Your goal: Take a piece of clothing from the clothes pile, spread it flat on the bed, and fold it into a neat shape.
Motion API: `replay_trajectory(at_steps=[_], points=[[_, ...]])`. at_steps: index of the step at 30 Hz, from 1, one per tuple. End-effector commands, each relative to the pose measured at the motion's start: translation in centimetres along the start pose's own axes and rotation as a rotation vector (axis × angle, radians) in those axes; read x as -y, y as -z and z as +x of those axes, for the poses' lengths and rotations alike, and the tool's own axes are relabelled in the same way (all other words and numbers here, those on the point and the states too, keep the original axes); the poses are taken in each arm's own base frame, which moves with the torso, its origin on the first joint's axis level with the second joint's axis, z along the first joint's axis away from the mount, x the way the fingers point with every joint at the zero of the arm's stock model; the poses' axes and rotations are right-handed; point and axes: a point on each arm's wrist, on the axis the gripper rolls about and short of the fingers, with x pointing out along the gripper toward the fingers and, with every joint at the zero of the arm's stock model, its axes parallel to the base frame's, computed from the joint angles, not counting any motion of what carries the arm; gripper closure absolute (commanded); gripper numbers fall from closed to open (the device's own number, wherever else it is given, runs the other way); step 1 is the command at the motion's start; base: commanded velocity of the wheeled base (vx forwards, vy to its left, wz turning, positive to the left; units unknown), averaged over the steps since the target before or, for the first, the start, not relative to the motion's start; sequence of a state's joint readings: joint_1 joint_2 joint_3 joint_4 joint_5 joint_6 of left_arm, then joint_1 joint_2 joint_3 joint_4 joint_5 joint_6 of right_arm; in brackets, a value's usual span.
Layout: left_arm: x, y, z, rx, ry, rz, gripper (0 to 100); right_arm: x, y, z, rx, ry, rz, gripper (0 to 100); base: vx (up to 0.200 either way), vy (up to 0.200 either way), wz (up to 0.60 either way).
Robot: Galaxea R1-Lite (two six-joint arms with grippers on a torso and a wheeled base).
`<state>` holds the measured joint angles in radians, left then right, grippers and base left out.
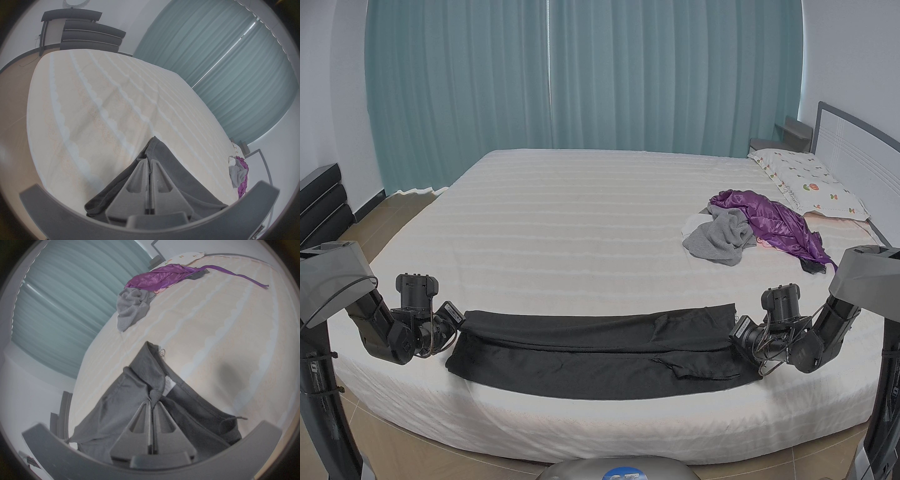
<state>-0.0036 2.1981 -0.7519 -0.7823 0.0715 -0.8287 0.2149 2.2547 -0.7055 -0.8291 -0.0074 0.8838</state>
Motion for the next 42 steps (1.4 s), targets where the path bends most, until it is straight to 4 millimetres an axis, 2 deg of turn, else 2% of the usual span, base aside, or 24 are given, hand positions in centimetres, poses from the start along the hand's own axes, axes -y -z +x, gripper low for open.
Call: replay_trajectory(at_steps=[1,6,13,16,19,24,26,29,42], points=[[-0.7,0.3,0.5,-0.012,-0.023,0.012,100,0.7,0.7,0.2,-0.025,0.024,-0.018,100,0.000,0.000,0.00],[-0.8,0.0,0.6,-0.002,-0.021,0.021,100,0.2,1.3,0.2,-0.036,0.009,-0.032,100,0.000,0.000,0.00],[1.9,-2.2,1.3,0.091,0.077,0.000,100,-1.2,-0.8,0.1,0.114,-0.112,0.018,100,0.000,0.000,0.00],[3.3,-3.6,1.4,0.158,0.156,-0.068,100,-1.7,-1.7,0.0,0.188,-0.147,0.046,100,0.000,0.000,0.00],[3.5,-4.2,1.3,0.204,0.213,-0.109,100,-1.5,-1.4,0.0,0.187,-0.148,0.051,100,0.000,0.000,0.00],[1.1,-1.8,2.8,0.188,0.192,-0.090,100,-0.9,-0.9,0.0,0.165,-0.123,0.046,100,0.000,0.000,0.00],[0.7,-1.5,2.8,0.176,0.178,-0.074,100,-0.8,-0.8,0.0,0.161,-0.118,0.046,100,0.000,0.000,0.00],[-1.1,-0.1,2.3,0.125,0.109,0.001,100,-0.4,-0.2,-0.2,0.139,-0.102,0.035,100,0.000,0.000,0.00],[-3.1,1.7,2.4,0.058,0.032,0.120,100,0.5,1.0,0.1,0.091,-0.065,-0.011,100,0.000,0.000,0.00]])
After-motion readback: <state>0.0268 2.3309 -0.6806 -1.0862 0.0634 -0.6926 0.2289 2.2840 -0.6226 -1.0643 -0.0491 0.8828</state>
